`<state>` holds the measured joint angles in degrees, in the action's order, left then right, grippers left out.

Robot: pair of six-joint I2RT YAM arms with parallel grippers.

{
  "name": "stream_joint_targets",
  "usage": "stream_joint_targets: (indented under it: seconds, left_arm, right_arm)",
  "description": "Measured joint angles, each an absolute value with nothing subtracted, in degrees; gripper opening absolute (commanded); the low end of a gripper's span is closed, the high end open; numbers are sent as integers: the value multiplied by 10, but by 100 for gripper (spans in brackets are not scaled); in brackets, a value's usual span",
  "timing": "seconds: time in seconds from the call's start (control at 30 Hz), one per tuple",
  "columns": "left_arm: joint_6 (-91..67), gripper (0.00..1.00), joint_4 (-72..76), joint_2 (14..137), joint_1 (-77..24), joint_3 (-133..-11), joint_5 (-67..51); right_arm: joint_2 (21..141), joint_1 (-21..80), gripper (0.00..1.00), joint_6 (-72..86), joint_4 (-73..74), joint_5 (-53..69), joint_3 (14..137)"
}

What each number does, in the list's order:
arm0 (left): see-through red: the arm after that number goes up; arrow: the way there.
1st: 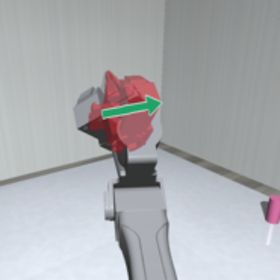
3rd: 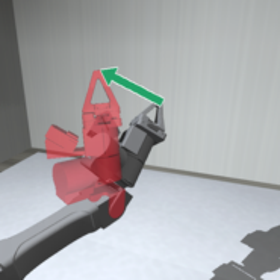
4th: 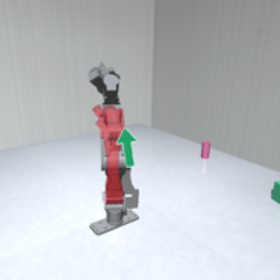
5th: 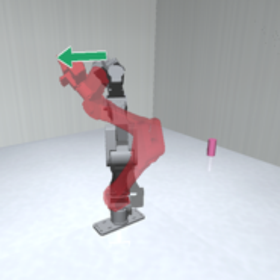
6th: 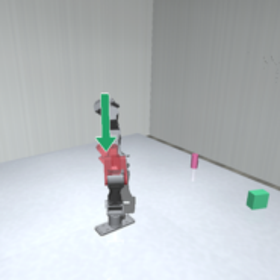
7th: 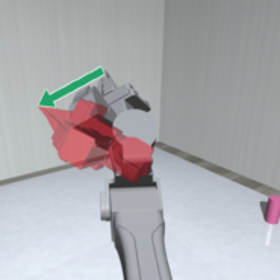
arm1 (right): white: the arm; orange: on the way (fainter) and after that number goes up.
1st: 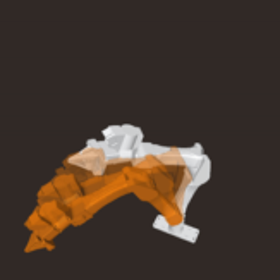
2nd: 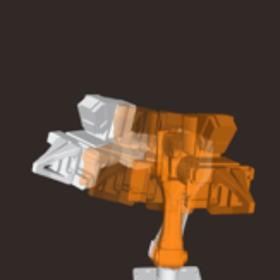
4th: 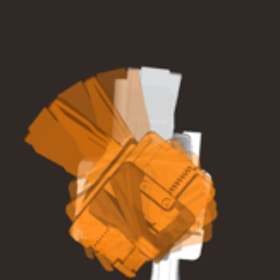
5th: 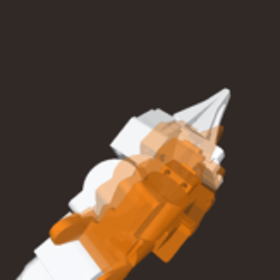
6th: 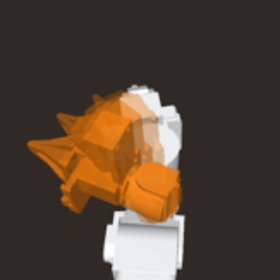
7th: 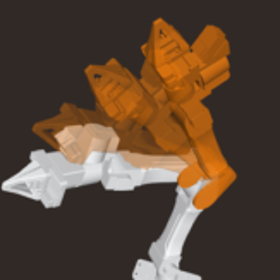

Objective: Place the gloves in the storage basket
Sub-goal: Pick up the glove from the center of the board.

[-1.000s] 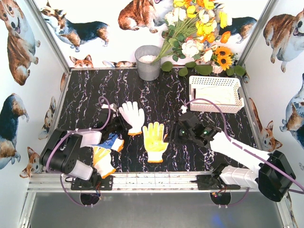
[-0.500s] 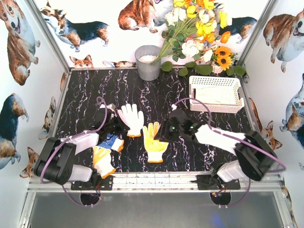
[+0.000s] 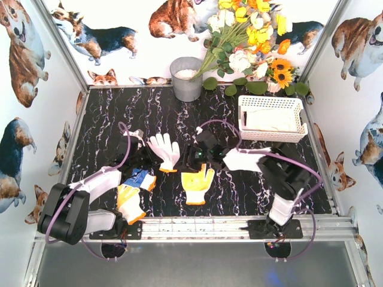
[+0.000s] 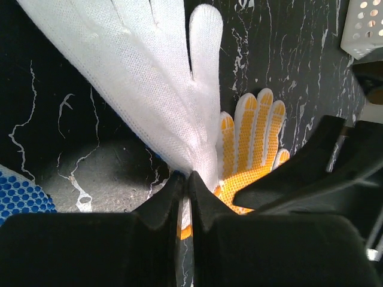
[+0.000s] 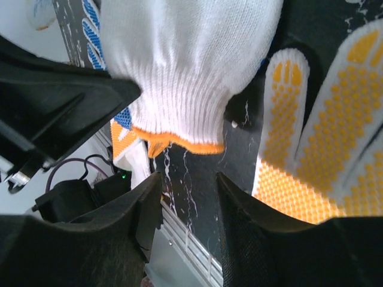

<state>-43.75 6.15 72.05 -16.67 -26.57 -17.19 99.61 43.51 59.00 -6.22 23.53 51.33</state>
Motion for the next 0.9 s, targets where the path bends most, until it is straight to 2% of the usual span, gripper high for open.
stream_joint_targets:
  seconds: [0.23, 0.6, 0.83, 0.9]
  left_arm:
    - [-441, 0, 61, 719, -166, -263, -174]
    - [-442, 0, 58, 714, -166, -260, -176]
    - [-441, 0, 54, 707, -164, -259, -178]
    - [-441, 0, 51, 703, -164, -259, -178]
  right_arm:
    - [1069, 439, 43, 616, -112, 258, 528]
    - [1112, 440, 42, 620, -166, 262, 538]
    - [1121, 440, 44, 619, -191, 265, 538]
    - [1122, 440, 41, 618, -193, 265, 538]
